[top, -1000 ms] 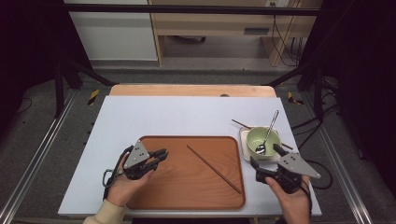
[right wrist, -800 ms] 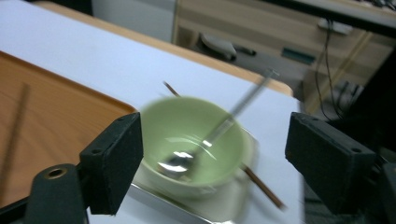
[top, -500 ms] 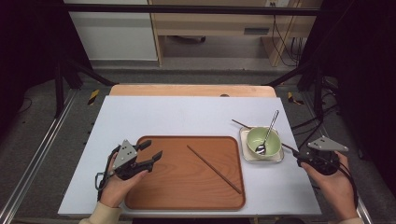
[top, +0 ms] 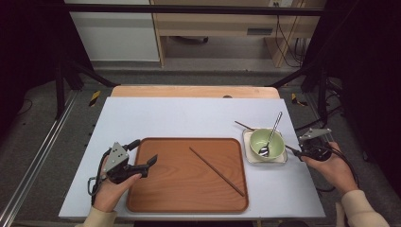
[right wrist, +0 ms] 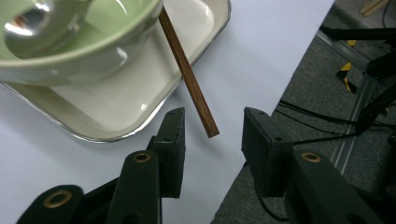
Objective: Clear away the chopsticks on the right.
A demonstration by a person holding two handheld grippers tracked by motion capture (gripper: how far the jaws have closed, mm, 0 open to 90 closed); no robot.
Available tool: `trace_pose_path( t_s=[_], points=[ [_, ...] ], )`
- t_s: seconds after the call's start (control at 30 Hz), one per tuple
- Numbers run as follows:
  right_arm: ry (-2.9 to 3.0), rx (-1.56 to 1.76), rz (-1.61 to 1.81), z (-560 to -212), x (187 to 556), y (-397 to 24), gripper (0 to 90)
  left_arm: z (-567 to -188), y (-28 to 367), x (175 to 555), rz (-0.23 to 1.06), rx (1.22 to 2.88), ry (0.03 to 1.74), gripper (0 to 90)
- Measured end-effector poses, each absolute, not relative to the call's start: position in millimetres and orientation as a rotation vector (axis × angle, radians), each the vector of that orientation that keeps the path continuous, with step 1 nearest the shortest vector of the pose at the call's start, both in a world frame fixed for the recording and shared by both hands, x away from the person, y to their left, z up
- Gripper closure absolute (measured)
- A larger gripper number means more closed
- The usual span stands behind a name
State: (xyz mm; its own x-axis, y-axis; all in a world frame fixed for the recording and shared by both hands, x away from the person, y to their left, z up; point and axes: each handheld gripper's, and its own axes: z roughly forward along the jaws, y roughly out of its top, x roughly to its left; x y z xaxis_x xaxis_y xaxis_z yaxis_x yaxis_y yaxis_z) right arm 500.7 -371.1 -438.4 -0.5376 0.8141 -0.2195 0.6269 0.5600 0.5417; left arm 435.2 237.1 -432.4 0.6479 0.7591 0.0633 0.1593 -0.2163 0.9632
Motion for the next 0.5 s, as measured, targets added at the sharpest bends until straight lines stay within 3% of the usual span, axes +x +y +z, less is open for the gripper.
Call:
trace_pose_path(
  t_s=[0.27,0.5],
  points=[
    [2.443,1.102,0.517,-448.4,516.6,-364.9,64.9,-431.0,241.1,434.4,0.670,1.728,0.749,15.2],
    [2.458,1.119,0.535,-451.9,521.5,-363.2,76.5,-431.8,242.1,433.8,0.670,1.734,0.744,15.2]
  ],
)
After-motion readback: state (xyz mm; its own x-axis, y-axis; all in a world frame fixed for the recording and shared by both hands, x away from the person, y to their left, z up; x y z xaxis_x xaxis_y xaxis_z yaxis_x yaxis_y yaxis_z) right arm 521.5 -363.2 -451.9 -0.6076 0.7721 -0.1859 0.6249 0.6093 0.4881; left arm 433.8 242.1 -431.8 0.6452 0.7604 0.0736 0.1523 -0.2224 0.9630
